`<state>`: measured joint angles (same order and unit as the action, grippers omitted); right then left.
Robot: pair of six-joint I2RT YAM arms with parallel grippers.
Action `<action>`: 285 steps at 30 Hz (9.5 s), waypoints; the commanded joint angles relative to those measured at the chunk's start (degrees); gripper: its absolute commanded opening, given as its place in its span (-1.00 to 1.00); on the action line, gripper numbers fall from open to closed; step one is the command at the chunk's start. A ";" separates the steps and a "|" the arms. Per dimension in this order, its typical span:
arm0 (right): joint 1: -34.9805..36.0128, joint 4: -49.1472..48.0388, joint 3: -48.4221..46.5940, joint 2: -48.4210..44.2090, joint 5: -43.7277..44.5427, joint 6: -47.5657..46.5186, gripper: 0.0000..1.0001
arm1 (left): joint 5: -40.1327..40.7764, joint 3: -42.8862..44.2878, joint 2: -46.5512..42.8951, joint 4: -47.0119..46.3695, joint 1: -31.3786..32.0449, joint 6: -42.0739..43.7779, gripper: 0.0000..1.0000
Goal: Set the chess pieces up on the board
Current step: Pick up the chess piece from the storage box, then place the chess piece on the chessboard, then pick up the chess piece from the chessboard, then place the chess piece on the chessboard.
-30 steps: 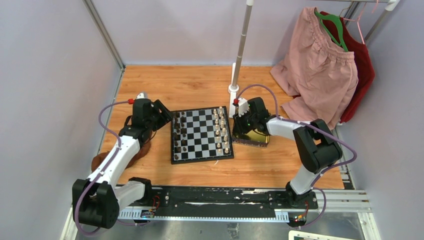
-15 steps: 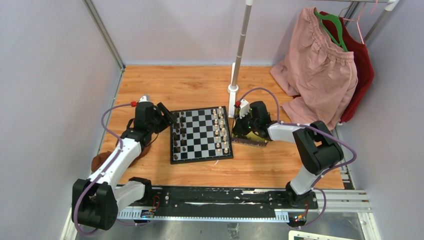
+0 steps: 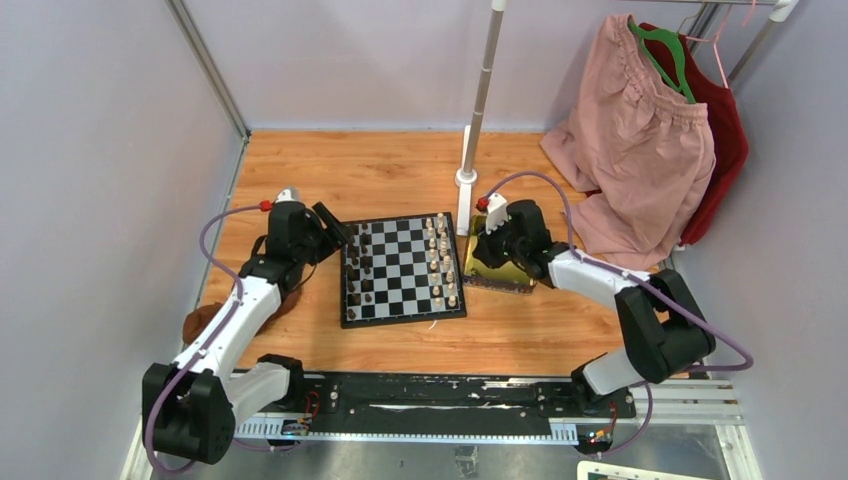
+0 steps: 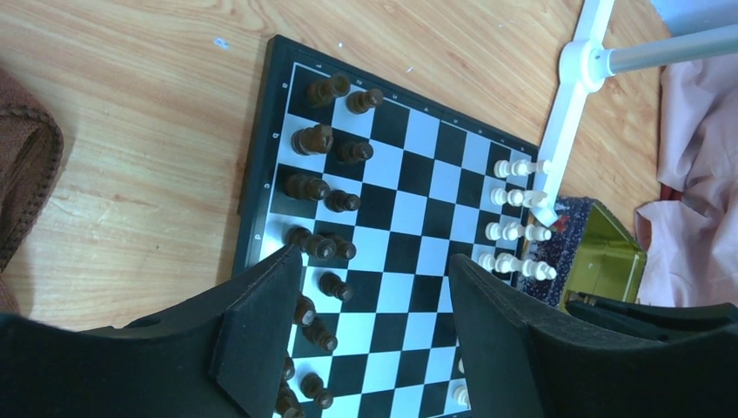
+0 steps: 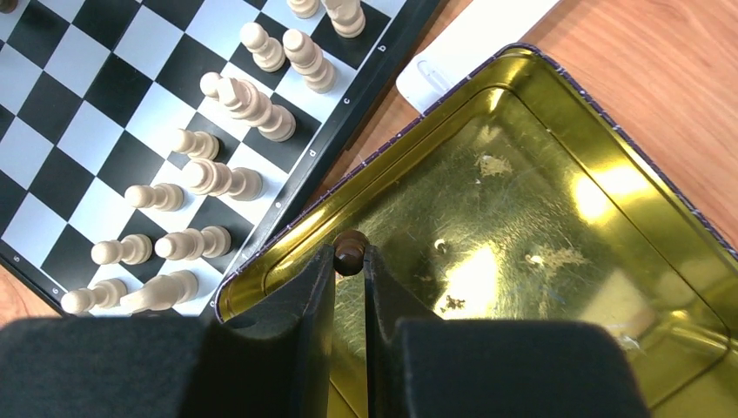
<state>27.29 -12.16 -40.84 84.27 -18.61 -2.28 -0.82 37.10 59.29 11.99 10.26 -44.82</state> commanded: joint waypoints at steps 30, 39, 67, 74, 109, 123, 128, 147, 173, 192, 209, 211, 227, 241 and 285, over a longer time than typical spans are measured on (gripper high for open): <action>26.40 10.01 -24.11 13.97 3.52 -0.17 -0.96 | -2.90 7.29 -4.52 9.98 0.29 5.13 0.37; 27.20 6.30 -30.80 24.74 1.59 -1.82 -0.96 | -2.98 5.03 -6.67 10.71 0.29 5.83 0.37; 27.08 1.53 -25.80 24.86 4.32 0.39 -0.31 | -2.96 2.91 -9.21 10.94 0.29 7.11 0.37; 27.12 2.88 -25.78 22.15 4.97 -0.30 -0.30 | -3.05 4.01 -8.96 11.25 0.29 7.32 0.37; 20.36 4.45 -12.45 -3.24 38.12 1.93 -0.32 | 5.12 17.43 18.61 20.70 21.76 19.55 0.14; 18.95 3.20 -12.04 -1.85 37.25 1.93 -0.32 | 6.97 19.15 24.84 19.13 23.10 21.09 -0.01; 18.59 3.20 -12.08 -1.65 37.09 1.93 -0.32 | 6.80 19.56 26.57 18.37 23.22 21.43 -0.04; 18.07 3.02 -11.72 -0.96 37.00 1.93 -0.32 | 7.38 20.38 29.78 16.92 23.62 21.77 -0.22; 17.80 3.59 -12.05 -1.26 37.72 3.16 -0.32 | 9.33 22.00 27.26 19.35 23.83 22.32 -0.89; 17.52 5.92 -10.92 -4.61 38.92 3.62 -0.32 | 11.57 18.11 10.07 32.73 26.76 20.02 -1.00; 17.34 6.01 -11.02 -4.27 38.12 4.41 -0.32 | 13.39 12.83 4.26 40.35 31.40 14.84 -1.00; 17.27 6.01 -11.02 -4.05 38.09 4.47 -0.32 | 13.39 12.34 4.51 40.31 31.84 14.45 -1.00; 17.25 5.49 -10.10 -3.40 37.49 5.35 -0.32 | 14.71 8.32 8.74 32.13 34.34 13.41 -0.94; 17.10 5.04 -9.76 -3.25 37.54 4.84 -0.32 | 17.16 4.92 11.29 25.15 34.42 13.43 -0.90; 16.77 5.20 -11.32 -2.62 35.89 4.92 -0.33 | 19.41 8.34 5.99 30.60 34.45 12.82 -0.20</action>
<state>44.84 -6.39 -51.16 81.62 17.98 2.13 16.29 43.13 68.25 40.14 44.14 -30.89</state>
